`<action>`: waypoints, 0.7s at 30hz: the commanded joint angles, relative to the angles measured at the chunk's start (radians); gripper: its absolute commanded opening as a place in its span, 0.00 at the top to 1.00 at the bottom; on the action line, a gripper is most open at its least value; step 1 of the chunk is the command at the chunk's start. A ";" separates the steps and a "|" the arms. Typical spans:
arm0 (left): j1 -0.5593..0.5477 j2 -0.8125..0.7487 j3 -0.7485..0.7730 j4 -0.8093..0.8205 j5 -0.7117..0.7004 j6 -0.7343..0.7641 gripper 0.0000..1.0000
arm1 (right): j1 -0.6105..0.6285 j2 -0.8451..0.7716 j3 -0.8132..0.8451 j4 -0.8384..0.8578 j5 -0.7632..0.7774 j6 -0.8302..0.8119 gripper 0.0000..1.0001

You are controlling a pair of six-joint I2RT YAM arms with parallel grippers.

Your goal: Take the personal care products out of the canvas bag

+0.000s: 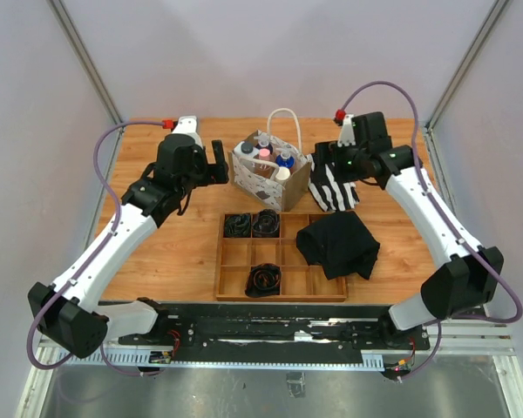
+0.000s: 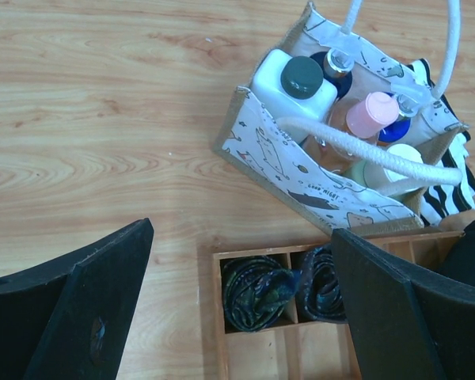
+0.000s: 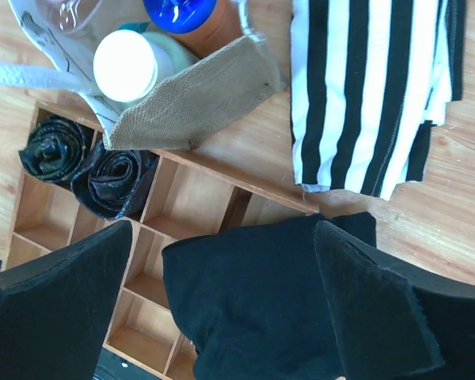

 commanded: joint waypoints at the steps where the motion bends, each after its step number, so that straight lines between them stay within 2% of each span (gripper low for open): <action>1: 0.002 -0.009 -0.020 -0.008 0.032 0.012 0.00 | 0.104 0.045 0.038 -0.086 0.137 -0.035 0.01; 6: 0.002 -0.055 -0.069 -0.014 0.040 0.011 0.00 | 0.116 -0.001 -0.163 -0.107 0.327 0.009 0.02; 8: 0.002 -0.074 -0.082 -0.014 0.051 0.005 0.00 | 0.076 -0.038 -0.259 -0.099 0.340 0.040 0.02; 15: 0.002 -0.111 -0.113 -0.008 0.104 -0.024 0.00 | -0.114 -0.187 -0.547 0.052 0.049 0.128 0.02; 21: 0.002 -0.135 -0.118 -0.029 0.115 -0.025 0.00 | -0.253 -0.306 -0.701 0.097 -0.079 0.192 0.02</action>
